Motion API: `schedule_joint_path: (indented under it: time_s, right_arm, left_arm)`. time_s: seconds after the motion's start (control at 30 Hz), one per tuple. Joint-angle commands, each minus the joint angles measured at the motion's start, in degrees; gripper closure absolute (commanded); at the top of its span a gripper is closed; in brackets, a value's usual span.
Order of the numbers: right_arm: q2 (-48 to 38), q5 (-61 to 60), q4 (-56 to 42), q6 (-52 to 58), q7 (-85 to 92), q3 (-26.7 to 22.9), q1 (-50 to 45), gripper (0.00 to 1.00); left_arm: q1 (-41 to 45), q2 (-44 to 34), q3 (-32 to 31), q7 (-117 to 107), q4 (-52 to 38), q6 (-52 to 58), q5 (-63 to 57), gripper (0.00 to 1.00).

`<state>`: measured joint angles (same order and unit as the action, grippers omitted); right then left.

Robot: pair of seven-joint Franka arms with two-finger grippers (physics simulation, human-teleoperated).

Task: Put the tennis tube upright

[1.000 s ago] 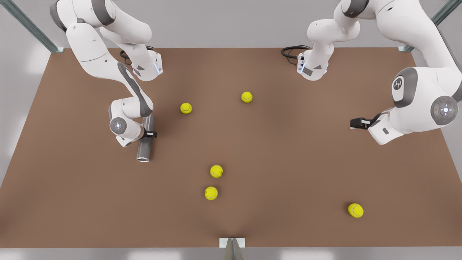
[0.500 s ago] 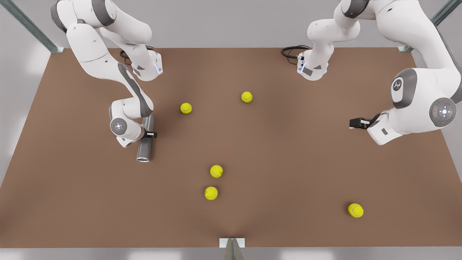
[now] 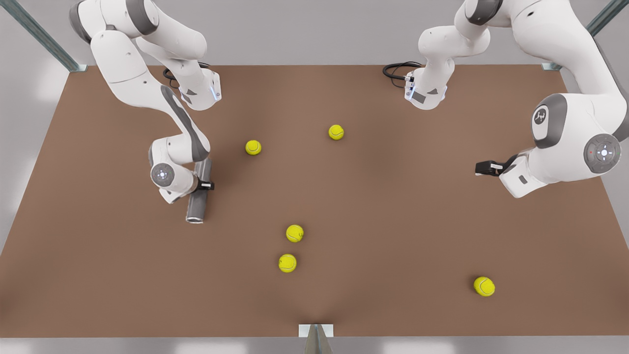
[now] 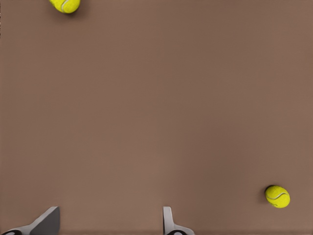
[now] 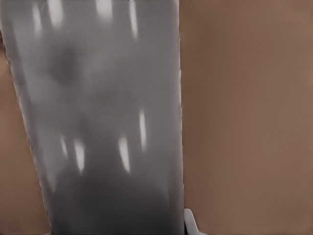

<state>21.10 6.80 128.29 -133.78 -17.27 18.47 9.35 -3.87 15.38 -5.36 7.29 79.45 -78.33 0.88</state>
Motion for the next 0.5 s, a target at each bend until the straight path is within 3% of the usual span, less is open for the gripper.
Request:
schedule_joint_path:
  time_s: [0.0, 0.17, 0.47]
  right_arm:
    - [-0.01, 0.05, -1.38, 1.94, -0.04, 0.33, 0.05, 0.25]
    - [0.08, 0.14, -12.80, 12.32, 0.22, 1.83, -3.99, 0.25]
    - [0.43, 0.67, -21.86, 12.67, 1.45, 1.83, -22.71, 0.25]
  left_arm:
    - [0.00, 0.00, 0.00, 0.00, 0.00, -0.07, 0.00, 0.00]
    - [0.00, 0.00, 0.00, 0.00, 0.00, -0.15, 0.00, 0.00]
    - [-0.09, 0.00, 0.00, 0.00, 0.00, -0.42, 0.00, 0.00]
